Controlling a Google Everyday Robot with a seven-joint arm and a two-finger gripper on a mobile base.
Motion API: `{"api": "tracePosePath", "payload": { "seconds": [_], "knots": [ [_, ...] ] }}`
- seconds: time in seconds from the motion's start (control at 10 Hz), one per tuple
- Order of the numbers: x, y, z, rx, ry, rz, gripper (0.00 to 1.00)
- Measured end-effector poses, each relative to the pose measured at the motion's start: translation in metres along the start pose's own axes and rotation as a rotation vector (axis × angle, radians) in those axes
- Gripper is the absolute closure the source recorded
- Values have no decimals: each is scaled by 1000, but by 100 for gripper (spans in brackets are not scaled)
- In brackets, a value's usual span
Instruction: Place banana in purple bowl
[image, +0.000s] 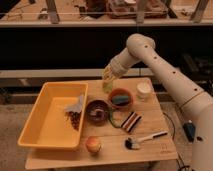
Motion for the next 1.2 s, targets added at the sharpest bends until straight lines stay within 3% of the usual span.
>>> {"api": "tracePosePath", "payload": {
  "seconds": [0.1, 0.3, 0.6, 0.9, 1.2],
  "knots": [
    [-6, 4, 6, -9, -31, -23, 100],
    [-41, 15, 19, -34, -81, -82, 100],
    [-80, 46, 39, -80, -130, -124, 100],
    [-76, 61, 56, -93, -144, -96, 100],
    [-61, 69, 57, -67, -137, -46, 100]
  ]
}}
